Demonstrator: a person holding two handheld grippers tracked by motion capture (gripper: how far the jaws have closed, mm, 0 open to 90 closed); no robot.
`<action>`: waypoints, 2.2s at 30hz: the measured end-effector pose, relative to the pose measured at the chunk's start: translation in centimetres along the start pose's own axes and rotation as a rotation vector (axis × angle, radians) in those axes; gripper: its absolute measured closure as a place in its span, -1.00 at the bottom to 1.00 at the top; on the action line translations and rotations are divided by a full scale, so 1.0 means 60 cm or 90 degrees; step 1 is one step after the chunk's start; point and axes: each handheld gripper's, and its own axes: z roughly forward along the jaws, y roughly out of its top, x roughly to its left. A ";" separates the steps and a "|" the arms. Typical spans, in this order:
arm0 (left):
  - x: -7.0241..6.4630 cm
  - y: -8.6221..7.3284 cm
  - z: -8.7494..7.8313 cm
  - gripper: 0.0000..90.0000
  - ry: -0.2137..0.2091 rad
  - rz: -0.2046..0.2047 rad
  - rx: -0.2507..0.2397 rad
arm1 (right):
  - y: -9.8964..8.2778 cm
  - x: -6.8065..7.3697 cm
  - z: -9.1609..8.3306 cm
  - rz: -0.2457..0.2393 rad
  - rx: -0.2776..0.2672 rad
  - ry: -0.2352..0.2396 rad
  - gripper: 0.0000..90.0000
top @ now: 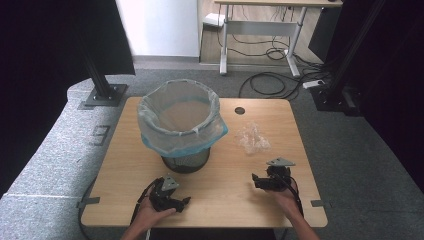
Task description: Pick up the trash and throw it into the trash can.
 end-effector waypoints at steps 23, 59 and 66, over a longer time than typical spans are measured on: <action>0.004 0.006 0.007 -0.79 0.001 -0.001 0.006 | -0.006 0.002 -0.013 0.000 -0.015 -0.014 -0.71; 0.004 0.011 0.012 -0.86 0.004 -0.002 0.011 | 0.014 -0.019 0.014 0.025 -0.025 -0.072 -0.66; 0.004 0.011 0.012 -0.86 0.006 -0.005 0.011 | 0.021 -0.022 0.020 0.020 -0.037 -0.070 -0.65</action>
